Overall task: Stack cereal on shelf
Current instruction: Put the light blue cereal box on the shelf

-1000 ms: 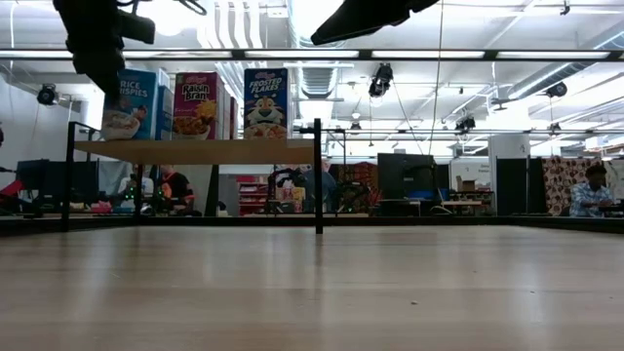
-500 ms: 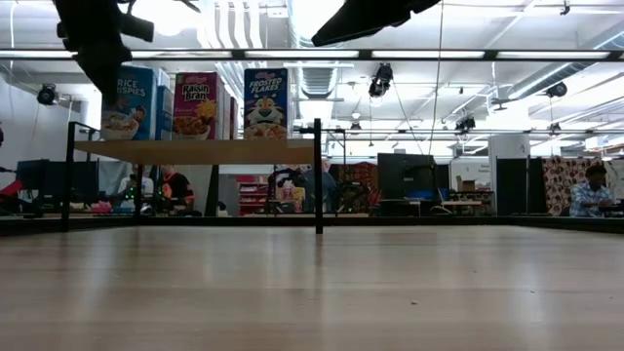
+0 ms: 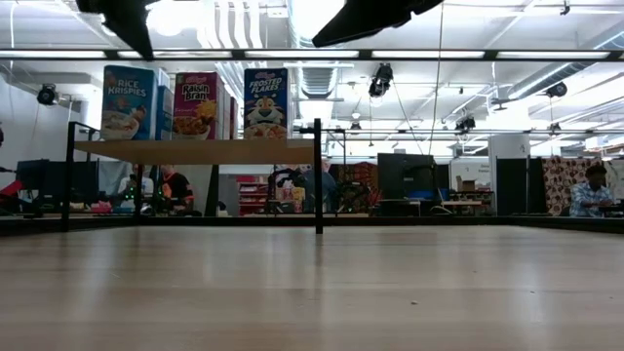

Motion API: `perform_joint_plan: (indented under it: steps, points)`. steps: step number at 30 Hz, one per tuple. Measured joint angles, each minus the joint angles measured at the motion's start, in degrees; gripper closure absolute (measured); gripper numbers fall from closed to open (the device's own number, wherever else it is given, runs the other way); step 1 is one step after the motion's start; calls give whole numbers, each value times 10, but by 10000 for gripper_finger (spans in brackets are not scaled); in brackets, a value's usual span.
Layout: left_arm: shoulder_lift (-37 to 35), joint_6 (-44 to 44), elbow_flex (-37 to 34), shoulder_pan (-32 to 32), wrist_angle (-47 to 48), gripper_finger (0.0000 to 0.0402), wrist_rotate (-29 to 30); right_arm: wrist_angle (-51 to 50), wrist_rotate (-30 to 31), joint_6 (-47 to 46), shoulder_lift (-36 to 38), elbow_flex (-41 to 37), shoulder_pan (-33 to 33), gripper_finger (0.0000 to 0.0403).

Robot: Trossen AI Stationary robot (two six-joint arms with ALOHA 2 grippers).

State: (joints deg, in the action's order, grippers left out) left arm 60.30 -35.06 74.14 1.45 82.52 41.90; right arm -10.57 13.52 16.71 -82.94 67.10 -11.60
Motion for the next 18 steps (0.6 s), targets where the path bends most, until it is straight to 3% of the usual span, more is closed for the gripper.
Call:
perform_joint_plan:
  steps: [5, 18]
  points:
    - [-11, 8, 12, 2, 8, 401, 84, -2, 0, 0, 0, 0, 0, 193]
    - [-47, 16, -37, 3, 56, 401, 86, -3, 0, -1, 0, 0, 0, 193]
